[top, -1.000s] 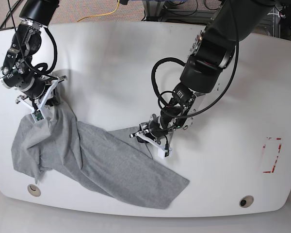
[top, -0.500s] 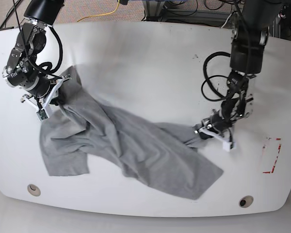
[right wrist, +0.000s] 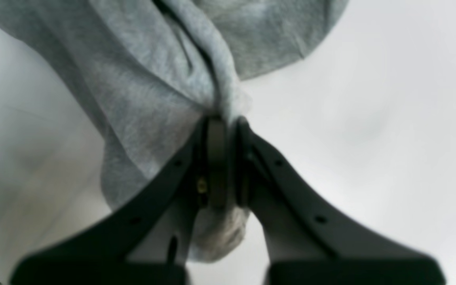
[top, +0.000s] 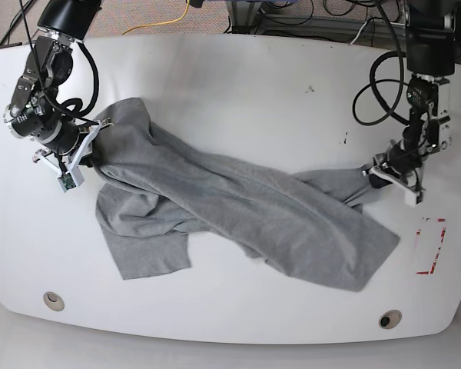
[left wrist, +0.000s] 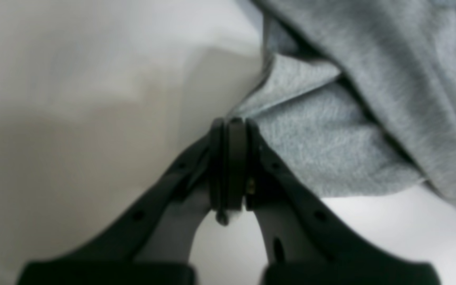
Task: Layout the t-shirt on the table in an organized manner, then fold the t-shirt properly
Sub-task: 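Grasp the hem edge with the left gripper and pull it away from the right gripper, then open the left gripper and regrasp the t-shirt's hem corner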
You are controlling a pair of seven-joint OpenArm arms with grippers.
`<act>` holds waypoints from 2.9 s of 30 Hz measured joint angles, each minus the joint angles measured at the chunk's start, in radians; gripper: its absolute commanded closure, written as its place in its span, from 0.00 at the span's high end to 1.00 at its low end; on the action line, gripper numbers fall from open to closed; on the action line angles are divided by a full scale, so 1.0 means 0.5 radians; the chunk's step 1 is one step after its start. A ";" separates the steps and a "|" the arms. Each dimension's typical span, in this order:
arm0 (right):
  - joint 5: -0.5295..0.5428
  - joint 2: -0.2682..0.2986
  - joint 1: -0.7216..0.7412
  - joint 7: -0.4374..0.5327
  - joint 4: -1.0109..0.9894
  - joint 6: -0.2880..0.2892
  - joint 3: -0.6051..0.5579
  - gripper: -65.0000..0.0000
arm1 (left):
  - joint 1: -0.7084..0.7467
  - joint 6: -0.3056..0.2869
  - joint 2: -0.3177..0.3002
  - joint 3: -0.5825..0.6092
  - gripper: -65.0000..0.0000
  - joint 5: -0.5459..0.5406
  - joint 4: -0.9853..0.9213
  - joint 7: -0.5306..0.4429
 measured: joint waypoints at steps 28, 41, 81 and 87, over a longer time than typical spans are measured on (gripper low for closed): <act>-0.024 0.002 -0.001 0.000 -0.002 0.000 0.084 0.01 | 0.642 -0.354 -0.297 -0.706 0.36 0.035 0.509 0.257; -0.033 -0.046 -0.001 -0.001 -0.002 -0.001 0.089 0.01 | 0.631 -0.361 -0.293 -0.868 0.57 0.031 0.820 0.524; -0.032 -0.087 0.000 -0.008 -0.002 -0.002 0.081 0.01 | -0.162 -0.369 -0.056 -0.616 0.57 0.067 -0.366 0.391; -0.032 -0.085 -0.001 -0.008 -0.002 -0.001 0.082 0.01 | -0.163 -0.389 -0.028 -0.619 0.48 0.188 -0.363 0.353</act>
